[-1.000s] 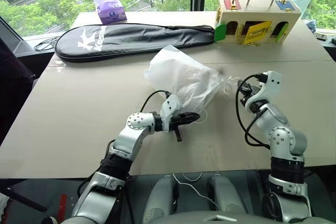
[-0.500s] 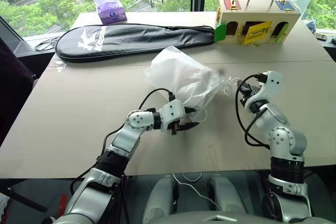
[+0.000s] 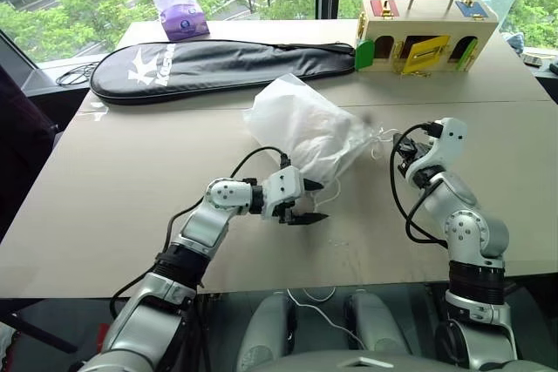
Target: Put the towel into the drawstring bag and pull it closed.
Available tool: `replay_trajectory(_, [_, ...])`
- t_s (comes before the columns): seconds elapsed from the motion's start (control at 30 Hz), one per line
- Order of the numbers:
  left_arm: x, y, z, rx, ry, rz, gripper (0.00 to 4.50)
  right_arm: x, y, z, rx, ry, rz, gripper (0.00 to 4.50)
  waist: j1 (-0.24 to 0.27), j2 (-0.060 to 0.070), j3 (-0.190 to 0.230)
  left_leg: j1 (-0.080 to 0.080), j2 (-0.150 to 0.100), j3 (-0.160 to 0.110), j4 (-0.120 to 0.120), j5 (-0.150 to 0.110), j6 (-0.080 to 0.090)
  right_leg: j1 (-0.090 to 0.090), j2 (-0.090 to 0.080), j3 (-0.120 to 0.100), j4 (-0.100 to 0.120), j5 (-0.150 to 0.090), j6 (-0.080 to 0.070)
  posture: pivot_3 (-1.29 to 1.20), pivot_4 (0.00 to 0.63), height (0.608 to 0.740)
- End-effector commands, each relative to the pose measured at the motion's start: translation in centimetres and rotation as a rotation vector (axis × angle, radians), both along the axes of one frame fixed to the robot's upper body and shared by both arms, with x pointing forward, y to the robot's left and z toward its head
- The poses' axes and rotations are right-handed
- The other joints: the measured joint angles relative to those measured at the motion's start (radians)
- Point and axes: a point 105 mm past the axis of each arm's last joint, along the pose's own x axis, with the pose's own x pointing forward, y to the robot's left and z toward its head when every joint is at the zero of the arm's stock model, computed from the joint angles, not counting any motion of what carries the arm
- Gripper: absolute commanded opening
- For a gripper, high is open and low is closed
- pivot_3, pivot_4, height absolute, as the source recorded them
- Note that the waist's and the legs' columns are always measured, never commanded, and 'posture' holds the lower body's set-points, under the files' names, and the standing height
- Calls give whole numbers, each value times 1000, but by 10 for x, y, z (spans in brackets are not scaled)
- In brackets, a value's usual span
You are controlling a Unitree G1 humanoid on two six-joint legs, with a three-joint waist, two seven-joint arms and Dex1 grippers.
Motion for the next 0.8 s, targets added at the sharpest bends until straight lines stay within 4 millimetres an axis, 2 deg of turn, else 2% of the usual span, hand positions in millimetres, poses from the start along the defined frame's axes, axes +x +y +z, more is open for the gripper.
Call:
replay_trajectory(0.03, [-15,6,-21,44,104,-36,3299,-2,-1,15,-2,-60,-4,0,0,0,0,0,0,0,0,0,0,0,0,0,0,0,0,0,150,740])
replay_trajectory(0.17, [-16,15,-28,119,97,-63,3299,-1,0,15,0,-60,-2,0,0,0,0,0,0,0,-1,0,0,0,0,0,0,0,0,0,150,740])
replay_trajectory(0.37, [-16,33,-46,255,186,-38,3299,-1,-1,15,0,-59,-4,0,-2,0,-1,1,0,0,-1,0,0,0,0,0,0,0,0,0,150,740])
replay_trajectory(0.6, [-27,34,-53,303,252,-78,3299,-1,-2,14,2,-57,-13,0,-4,1,-3,1,1,0,-1,0,0,0,1,0,0,0,0,0,150,740])
replay_trajectory(0.73, [-30,39,-57,344,270,-82,2242,-1,-3,14,2,-57,-13,0,-4,2,-7,2,1,0,-1,0,0,0,2,1,0,0,0,0,150,740])
replay_trajectory(0.8, [-29,41,-58,354,265,-80,1379,-1,-3,15,1,-57,-12,0,-4,2,-9,2,1,0,-2,0,0,0,2,1,0,0,0,0,150,740])
